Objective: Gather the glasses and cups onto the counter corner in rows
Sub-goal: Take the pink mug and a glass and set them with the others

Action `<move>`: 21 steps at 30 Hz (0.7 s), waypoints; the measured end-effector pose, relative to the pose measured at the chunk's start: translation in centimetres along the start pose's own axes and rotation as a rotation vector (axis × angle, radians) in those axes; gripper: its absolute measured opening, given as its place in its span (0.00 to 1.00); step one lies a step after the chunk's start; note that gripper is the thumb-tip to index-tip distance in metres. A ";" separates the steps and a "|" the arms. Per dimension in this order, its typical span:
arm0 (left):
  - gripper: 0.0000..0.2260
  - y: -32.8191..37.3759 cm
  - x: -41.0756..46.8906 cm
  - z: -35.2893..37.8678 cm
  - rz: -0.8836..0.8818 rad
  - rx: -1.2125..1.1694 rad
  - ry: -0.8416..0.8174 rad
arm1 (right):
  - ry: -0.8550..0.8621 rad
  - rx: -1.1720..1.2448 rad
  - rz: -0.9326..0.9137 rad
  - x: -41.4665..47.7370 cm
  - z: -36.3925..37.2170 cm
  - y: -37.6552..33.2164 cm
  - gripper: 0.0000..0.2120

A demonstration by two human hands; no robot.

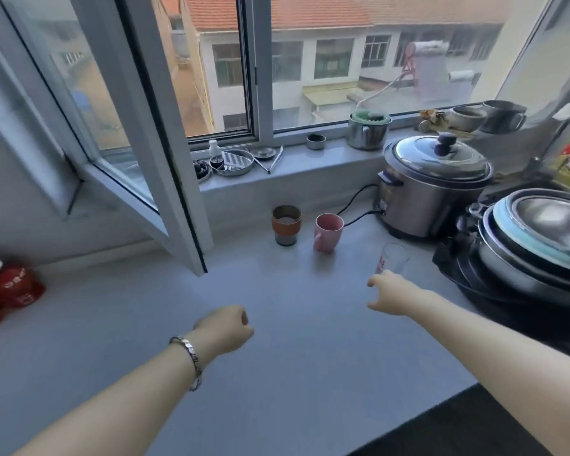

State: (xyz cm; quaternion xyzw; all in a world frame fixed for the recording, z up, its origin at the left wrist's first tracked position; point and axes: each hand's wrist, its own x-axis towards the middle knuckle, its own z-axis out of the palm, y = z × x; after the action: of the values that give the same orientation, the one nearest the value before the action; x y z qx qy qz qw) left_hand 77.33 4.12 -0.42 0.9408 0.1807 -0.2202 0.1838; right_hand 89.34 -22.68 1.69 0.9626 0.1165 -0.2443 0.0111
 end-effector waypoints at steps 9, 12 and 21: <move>0.16 9.7 9.1 -0.2 -0.077 -0.010 -0.047 | 0.025 0.123 0.132 12.5 -2.8 8.1 0.42; 0.17 13.6 12.2 -0.8 -0.096 -0.028 -0.022 | -0.073 0.173 0.003 15.2 -2.4 9.8 0.37; 0.38 21.8 23.1 -3.4 0.087 -0.143 0.174 | -0.071 0.289 -0.182 20.0 -4.2 11.2 0.31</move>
State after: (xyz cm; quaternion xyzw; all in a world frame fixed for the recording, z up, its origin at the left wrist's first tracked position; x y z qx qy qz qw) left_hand 107.06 -7.35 -2.88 0.9478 0.1703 -0.1160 0.2432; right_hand 110.92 -28.84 -4.44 0.9303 0.1666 -0.2924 -0.1455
